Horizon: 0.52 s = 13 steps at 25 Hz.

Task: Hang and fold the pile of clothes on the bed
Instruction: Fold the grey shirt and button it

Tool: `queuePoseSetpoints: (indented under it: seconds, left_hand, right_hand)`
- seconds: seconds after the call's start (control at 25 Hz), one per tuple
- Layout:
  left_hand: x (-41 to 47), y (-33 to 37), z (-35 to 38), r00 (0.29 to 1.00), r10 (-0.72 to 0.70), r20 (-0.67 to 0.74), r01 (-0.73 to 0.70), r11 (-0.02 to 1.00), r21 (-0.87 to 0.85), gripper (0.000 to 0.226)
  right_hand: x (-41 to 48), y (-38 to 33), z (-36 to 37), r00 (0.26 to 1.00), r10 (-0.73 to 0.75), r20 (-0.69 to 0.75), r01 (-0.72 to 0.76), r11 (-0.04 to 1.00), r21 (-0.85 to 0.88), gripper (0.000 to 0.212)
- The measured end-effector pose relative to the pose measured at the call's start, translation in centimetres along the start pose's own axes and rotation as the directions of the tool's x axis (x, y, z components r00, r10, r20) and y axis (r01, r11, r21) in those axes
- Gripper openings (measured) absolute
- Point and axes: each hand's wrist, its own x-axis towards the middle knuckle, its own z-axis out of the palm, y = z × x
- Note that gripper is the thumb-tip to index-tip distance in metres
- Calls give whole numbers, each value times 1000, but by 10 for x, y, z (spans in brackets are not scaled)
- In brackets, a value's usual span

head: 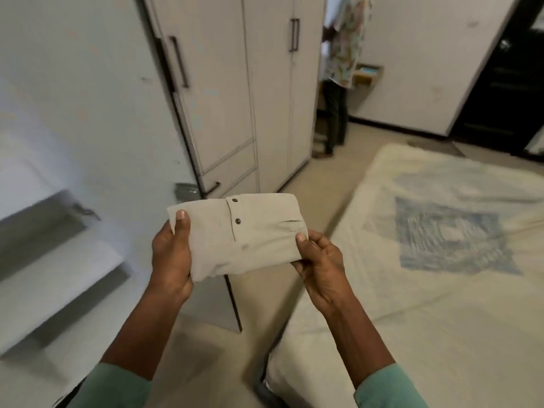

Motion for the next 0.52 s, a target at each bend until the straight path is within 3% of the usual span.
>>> queuePoseSetpoints:
  seconds: [0.16, 0.28, 0.4, 0.52]
  left_hand:
    - [1, 72, -104, 967, 113, -227, -149, 977, -149, 30]
    - [7, 115, -189, 928, 180, -327, -242, 957, -159, 31]
    - [3, 157, -281, 901, 259, -347, -309, 946, -97, 37]
    - [-1, 194, -373, 873, 323, -366, -348, 938, -2, 35]
  right_hand:
    - [-17, 38, 113, 991, -21, 131, 31, 996, -78, 7]
    - [-27, 71, 192, 953, 21, 302, 51, 972, -229, 5]
    - [-40, 117, 286, 810, 339, 478, -131, 900, -416, 39]
    - [-65, 182, 377, 626, 525, 576, -364, 851, -379, 46]
